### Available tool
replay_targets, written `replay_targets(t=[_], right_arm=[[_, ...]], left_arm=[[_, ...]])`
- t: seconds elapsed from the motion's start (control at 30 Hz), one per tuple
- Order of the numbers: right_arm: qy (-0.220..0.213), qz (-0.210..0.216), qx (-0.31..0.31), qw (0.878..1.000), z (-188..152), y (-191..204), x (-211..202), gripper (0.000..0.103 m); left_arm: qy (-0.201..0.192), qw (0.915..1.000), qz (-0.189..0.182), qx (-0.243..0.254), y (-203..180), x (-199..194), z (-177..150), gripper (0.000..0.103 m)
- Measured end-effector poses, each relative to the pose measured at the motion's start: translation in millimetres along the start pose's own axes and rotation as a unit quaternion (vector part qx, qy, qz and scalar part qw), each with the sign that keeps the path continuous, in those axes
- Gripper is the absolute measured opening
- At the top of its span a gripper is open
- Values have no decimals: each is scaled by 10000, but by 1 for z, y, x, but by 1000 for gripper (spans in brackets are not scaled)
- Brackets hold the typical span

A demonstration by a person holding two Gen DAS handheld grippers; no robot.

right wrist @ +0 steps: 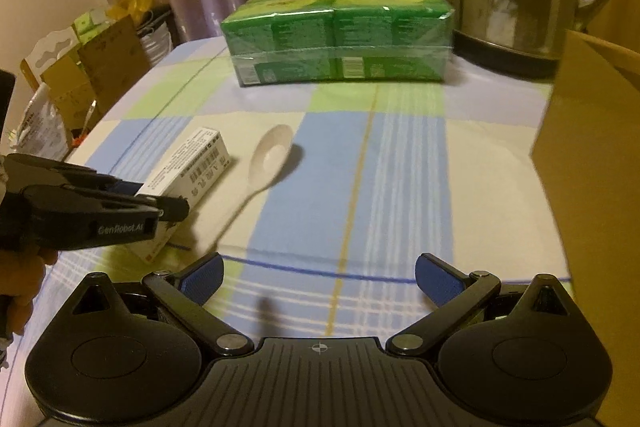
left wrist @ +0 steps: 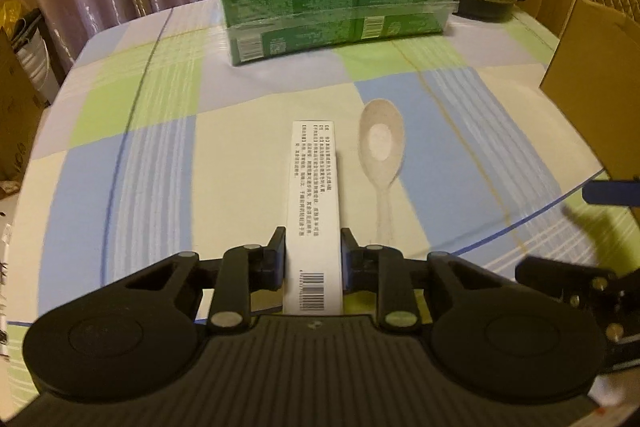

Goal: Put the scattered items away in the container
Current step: 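Grasp the white medicine box with the left tool, then grasp the white plastic spoon with the right tool while the left tool holds the medicine box, then carry the medicine box and spoon over the cardboard box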

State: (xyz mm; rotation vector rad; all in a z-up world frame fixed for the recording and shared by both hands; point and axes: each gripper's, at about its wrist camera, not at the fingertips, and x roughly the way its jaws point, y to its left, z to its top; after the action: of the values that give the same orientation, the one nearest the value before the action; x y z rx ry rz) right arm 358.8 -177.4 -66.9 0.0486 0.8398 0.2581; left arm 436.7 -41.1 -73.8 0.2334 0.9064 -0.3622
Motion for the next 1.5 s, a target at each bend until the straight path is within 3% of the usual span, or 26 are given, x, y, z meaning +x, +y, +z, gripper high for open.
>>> replay_targets(t=[0.23,0.37,0.43,0.7,0.77,0.87,0.93,1.1,1.27,1.5], right_arm=[[-229,151,-64,9996,20,17,32,85],[-337,125,-162,9992,30,26,50,81],[-331,100,-183,9992,33,30,60,76],[-419,-209,-480,9977,36,44,88,65],[-473,-286,-566,9969,36,47,90,57],[-546,-328,-708,9955,35,50,89,36],[-554,-358,-853,9942,34,54,88,10],[-474,-314,-931,9940,32,55,82,3],[-329,-270,-996,9941,23,52,67,2],[-127,-258,-943,9951,-17,41,19,2]], left_arm=[[-63,9993,223,-278,29,0,-3,22],[-141,9990,182,-386,38,1,-2,23],[-188,9985,183,-477,43,1,-1,29],[-233,9978,-52,-623,54,4,-2,30],[-243,9977,-80,-633,56,4,-1,30],[-273,9975,-87,-643,58,4,0,30],[-283,9975,-83,-639,59,4,0,30],[-232,9982,-94,-537,54,6,0,22],[-193,9981,-118,-578,47,-1,-8,22],[-117,9974,-246,-664,25,-29,-40,22]])
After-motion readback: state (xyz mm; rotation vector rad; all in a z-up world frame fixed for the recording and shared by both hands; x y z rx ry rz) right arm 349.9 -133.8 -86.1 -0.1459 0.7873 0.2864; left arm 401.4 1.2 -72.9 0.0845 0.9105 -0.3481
